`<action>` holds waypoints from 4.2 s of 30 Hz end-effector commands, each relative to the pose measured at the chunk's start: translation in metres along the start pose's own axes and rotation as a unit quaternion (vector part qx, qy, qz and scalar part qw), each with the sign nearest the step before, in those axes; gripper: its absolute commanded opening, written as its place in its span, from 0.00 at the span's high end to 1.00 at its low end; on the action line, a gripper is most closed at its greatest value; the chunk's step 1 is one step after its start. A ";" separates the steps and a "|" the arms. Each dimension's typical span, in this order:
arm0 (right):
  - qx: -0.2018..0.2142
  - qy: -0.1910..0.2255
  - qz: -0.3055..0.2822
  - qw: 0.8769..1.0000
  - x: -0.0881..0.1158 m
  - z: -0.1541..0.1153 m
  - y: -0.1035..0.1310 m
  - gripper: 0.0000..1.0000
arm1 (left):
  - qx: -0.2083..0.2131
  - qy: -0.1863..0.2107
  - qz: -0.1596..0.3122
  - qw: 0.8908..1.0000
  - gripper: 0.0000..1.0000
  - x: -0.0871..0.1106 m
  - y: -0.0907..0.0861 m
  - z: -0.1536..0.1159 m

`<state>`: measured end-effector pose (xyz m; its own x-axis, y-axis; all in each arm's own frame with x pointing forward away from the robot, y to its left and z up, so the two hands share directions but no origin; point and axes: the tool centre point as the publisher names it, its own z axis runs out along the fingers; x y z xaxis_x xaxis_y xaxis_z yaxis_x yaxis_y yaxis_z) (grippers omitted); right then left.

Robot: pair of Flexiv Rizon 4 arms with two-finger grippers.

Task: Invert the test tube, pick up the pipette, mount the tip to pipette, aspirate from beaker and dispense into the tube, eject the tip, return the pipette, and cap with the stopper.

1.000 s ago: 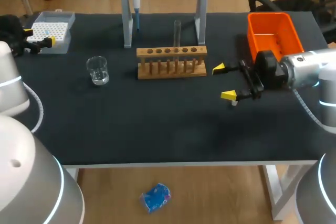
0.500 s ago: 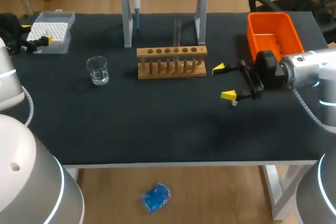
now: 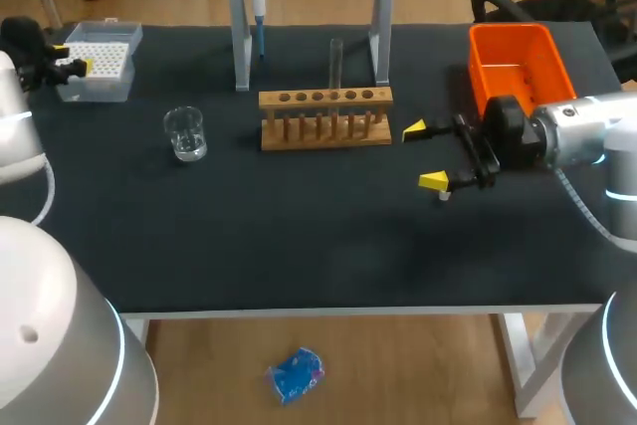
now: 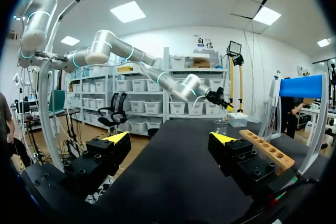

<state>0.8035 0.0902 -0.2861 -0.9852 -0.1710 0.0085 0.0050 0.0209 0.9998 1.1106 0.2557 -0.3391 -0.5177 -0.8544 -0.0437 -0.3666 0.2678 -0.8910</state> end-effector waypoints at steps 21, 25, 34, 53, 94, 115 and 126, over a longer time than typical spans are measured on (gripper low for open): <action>0.000 0.000 0.000 1.000 0.000 0.000 0.000 0.00 | -0.005 0.009 0.005 1.000 0.61 -0.017 0.002 0.029; 0.000 0.000 0.000 1.000 0.000 0.000 0.000 0.00 | -0.008 0.010 0.004 1.000 0.62 -0.015 0.005 0.029; 0.000 0.000 0.000 1.000 0.000 0.000 0.000 0.00 | -0.011 0.010 0.005 1.000 0.66 -0.015 0.007 0.032; 0.000 0.000 0.000 1.000 0.000 0.000 0.000 0.00 | -0.013 0.014 0.005 1.000 0.81 -0.016 0.011 0.036; 0.000 0.000 0.000 1.000 0.000 0.000 0.000 0.00 | -0.014 0.020 0.006 1.000 1.00 -0.016 0.010 0.037; 0.000 0.000 0.000 1.000 0.000 0.000 0.000 0.00 | -0.009 0.012 0.026 1.000 1.00 -0.013 -0.014 0.021; 0.000 0.000 0.000 1.000 0.000 0.000 0.000 0.00 | 0.002 0.007 0.043 0.999 1.00 -0.007 -0.036 0.010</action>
<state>0.8033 0.0902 -0.2860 -0.9852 -0.1709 0.0086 0.0051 0.0212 0.9998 1.1422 0.2502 -0.3180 -0.5647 -0.8185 -0.1057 -0.3202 0.3354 -0.8860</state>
